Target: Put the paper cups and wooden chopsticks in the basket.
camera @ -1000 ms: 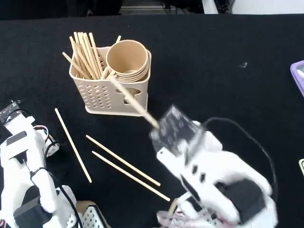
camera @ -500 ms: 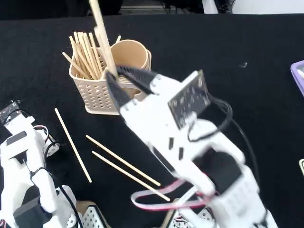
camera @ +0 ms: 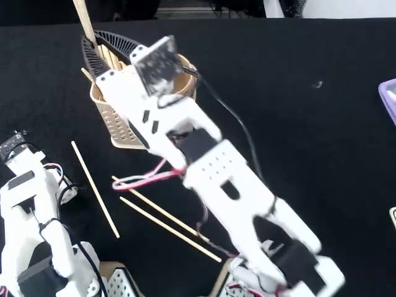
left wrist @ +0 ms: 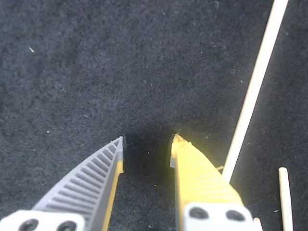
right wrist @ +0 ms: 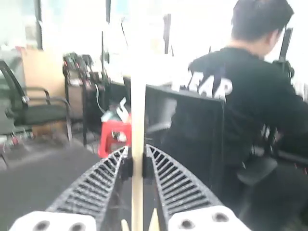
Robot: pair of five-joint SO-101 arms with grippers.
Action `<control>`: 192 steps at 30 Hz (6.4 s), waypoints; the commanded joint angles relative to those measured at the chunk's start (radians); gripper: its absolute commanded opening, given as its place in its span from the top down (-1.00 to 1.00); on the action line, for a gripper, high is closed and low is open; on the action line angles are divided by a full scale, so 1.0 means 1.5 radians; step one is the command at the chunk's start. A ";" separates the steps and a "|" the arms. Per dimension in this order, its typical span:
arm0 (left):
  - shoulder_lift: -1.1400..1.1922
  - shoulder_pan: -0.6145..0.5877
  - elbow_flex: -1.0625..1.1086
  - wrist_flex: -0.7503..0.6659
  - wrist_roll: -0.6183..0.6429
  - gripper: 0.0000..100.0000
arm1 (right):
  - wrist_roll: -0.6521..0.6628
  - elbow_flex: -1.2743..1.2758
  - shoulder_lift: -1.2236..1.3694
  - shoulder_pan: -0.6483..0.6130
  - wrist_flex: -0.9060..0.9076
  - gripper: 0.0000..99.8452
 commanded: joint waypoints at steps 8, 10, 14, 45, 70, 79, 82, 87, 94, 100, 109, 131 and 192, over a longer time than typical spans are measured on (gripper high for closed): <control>-0.021 -0.002 -0.010 -0.008 0.002 0.66 | -0.011 -0.109 0.111 0.036 0.191 0.74; -0.021 -0.002 -0.010 -0.008 0.002 0.66 | -0.011 -0.146 0.105 0.036 0.255 0.60; -0.021 -0.001 -0.010 -0.008 0.002 0.66 | -0.011 -0.222 0.060 0.035 0.369 0.56; -0.021 -0.001 -0.010 -0.009 0.003 0.66 | 0.073 0.557 -0.256 -0.138 0.545 0.55; -0.021 -0.004 -0.010 -0.009 0.002 0.66 | 0.043 0.458 0.050 -0.145 0.501 0.94; -0.021 -0.005 -0.010 -0.009 0.002 0.66 | 0.096 0.456 -0.111 -0.090 0.578 0.98; -0.021 -0.005 -0.010 -0.009 0.002 0.66 | 0.097 0.456 -0.244 -0.065 0.635 0.98; -0.021 -0.003 -0.010 -0.009 0.002 0.66 | 0.097 0.455 -0.476 -0.048 0.695 0.98; -0.021 -0.002 -0.010 -0.009 0.002 0.66 | 0.072 0.366 -0.700 -0.051 0.659 0.98; -0.021 -0.002 -0.010 -0.009 0.002 0.66 | -0.001 0.305 -0.663 -0.051 0.409 0.98; -0.021 -0.003 -0.010 -0.009 0.002 0.66 | -0.002 0.219 -0.431 -0.048 -0.015 0.98; -0.021 -0.004 -0.010 -0.009 0.002 0.66 | -0.002 -0.011 0.121 0.029 -0.034 0.74; 0.186 0.135 -0.214 -0.002 0.007 0.56 | 0.045 0.919 -1.077 0.510 0.664 0.75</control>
